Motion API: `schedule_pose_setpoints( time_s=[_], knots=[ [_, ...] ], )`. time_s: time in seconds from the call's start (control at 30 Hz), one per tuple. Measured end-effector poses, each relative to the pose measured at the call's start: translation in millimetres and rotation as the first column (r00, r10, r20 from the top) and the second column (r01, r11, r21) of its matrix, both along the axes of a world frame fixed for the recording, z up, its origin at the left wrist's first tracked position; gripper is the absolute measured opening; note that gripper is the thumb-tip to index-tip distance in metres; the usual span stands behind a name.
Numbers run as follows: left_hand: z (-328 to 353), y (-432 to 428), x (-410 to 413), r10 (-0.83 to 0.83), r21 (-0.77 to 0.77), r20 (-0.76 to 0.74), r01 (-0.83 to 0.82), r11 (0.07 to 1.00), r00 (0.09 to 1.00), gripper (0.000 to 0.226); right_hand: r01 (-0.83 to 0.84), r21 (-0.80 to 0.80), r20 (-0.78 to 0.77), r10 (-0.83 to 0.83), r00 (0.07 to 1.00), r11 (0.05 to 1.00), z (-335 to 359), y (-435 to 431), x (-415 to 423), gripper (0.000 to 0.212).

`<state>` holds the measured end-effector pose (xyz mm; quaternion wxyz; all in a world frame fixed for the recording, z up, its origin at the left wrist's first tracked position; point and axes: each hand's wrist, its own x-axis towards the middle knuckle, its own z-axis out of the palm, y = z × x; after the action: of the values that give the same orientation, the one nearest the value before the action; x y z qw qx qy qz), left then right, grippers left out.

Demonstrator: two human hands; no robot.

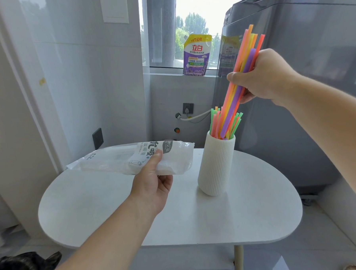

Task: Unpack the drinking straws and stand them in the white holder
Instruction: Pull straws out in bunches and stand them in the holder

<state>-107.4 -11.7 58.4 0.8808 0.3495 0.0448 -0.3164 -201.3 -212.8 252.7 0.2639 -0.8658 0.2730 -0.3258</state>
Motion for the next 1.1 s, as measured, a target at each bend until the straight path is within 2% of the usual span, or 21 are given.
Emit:
schedule_pose_setpoints(
  time_s=[0.57, 0.73, 0.93, 1.1],
  knots=[
    [-1, -2, 0, 0.0, 0.015, 0.012, -0.001, 1.0, 1.0, 0.019, -0.03, -0.072, 0.031, 0.032, 0.999, 0.997, -13, -7, 9, 0.021],
    [-1, -1, 0, -0.002, 0.005, 0.018, 0.002, 1.0, 1.0, 0.021, -0.021, -0.071, -0.03, 0.019, 0.999, 0.997, -29, -9, 13, 0.019],
    [-2, -1, 1, 0.0, 0.009, 0.02, 0.0, 1.0, 1.0, 0.023, 0.02, -0.203, -0.083, -0.037, 0.996, 0.979, -51, -10, 18, 0.033],
    [-2, -1, 0, -0.001, 0.014, 0.024, 0.001, 1.0, 1.0, 0.022, 0.038, -0.178, -0.056, -0.048, 0.997, 0.983, -68, -10, 24, 0.033]
  ],
)
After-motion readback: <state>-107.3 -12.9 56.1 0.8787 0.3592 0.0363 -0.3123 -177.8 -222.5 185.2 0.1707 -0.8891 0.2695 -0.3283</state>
